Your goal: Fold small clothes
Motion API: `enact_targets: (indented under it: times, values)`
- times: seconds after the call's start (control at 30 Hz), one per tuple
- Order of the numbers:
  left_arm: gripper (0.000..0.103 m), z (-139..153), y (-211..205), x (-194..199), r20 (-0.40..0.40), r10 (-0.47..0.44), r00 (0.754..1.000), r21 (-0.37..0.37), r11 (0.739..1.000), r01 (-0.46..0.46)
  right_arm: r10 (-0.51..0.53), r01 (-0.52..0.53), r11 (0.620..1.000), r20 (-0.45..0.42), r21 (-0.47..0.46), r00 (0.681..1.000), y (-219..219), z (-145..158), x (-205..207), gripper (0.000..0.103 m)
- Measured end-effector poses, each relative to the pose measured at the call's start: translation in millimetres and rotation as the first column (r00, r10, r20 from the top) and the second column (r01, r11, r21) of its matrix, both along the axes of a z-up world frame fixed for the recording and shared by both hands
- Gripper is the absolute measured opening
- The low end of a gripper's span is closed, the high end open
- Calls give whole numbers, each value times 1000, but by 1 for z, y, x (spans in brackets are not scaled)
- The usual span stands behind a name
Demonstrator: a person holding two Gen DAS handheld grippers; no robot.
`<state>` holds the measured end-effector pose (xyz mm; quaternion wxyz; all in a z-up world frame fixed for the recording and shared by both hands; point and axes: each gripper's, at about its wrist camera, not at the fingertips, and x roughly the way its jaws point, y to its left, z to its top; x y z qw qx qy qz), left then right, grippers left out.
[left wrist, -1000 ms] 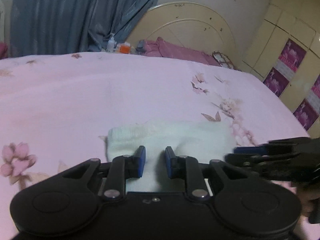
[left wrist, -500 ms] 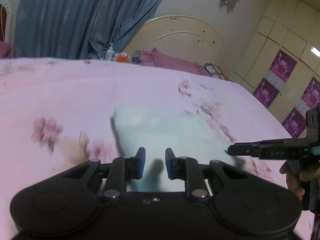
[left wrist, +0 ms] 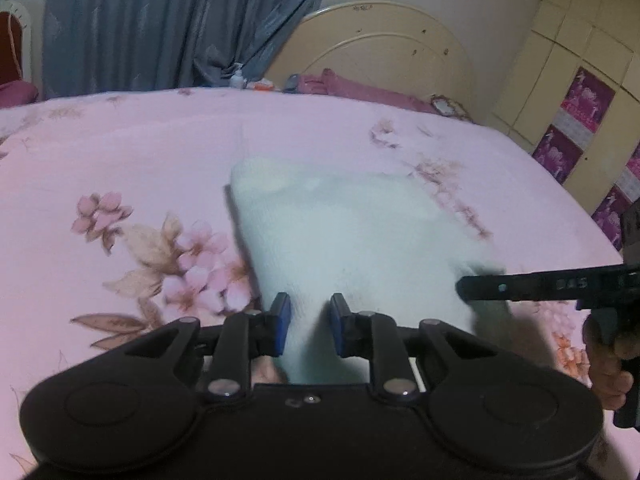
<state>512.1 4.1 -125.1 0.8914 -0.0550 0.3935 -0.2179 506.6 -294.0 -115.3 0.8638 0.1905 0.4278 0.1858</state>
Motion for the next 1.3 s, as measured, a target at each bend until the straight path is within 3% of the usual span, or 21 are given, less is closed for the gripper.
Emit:
enact_targets:
  times: [0.1,0.2,0.27,0.37,0.4,0.5,0.57,0.6,0.67,0.73,0.83,1.0,1.1,1.17,1.2,1.3]
  values:
    - [20,5,-22,-4,-2,-61,998,47,997,62,4,-2,999,44,-48,999,-9,18,-6,13]
    - [20,-3,-36,-5,-1,-68,998,80,994,67,4,-5,998,-21,-70,1000,-14,7,3,13]
    - [19,0,-33,-5,-9,-50,999,68,996,51,12,-14,997,-35,-73,999,-13,0,5,14]
    - [19,13,-16,-22,13,-44,999,-14,999,44,0,-2,998,-27,-58,1000,-18,11,-3,17]
    - [19,18,-12,-30,25,-47,999,-19,999,48,-5,4,997,-17,-75,1000,-20,16,-9,25]
    - [20,25,-8,-58,54,-84,995,-23,996,86,16,-16,997,-9,-70,1000,-25,22,-36,25]
    - [20,16,-12,-76,23,-105,994,7,994,105,57,-58,996,-18,-71,998,-19,16,-53,25]
    - [19,7,-14,-81,-17,-112,994,27,993,112,72,-75,992,-30,-102,997,-12,10,-60,19]
    - [18,-10,-13,-96,-90,-115,989,39,992,118,92,-102,978,-64,-181,994,-3,-6,-70,17]
    - [19,-7,-8,-108,-73,-119,990,52,991,123,101,-110,980,-64,-166,993,-7,-2,-78,17]
    - [27,11,2,-93,-8,-60,998,17,998,60,92,-78,977,61,-199,994,-15,24,-84,17]
    - [50,25,-26,-31,93,-5,996,63,998,-1,17,18,987,213,-161,977,-8,43,-47,17]
    - [52,4,-42,2,15,49,999,134,990,-50,62,-24,981,192,-193,979,14,28,-19,2]
    - [63,-10,-42,12,-30,76,997,161,985,-70,113,-75,956,119,-283,986,31,6,-7,2]
    - [65,-11,-38,14,-40,95,995,150,985,-88,125,-80,949,131,-305,983,34,2,-7,1]
    - [63,1,-24,-1,-20,102,995,126,987,-98,109,-70,961,132,-268,985,23,17,-16,2]
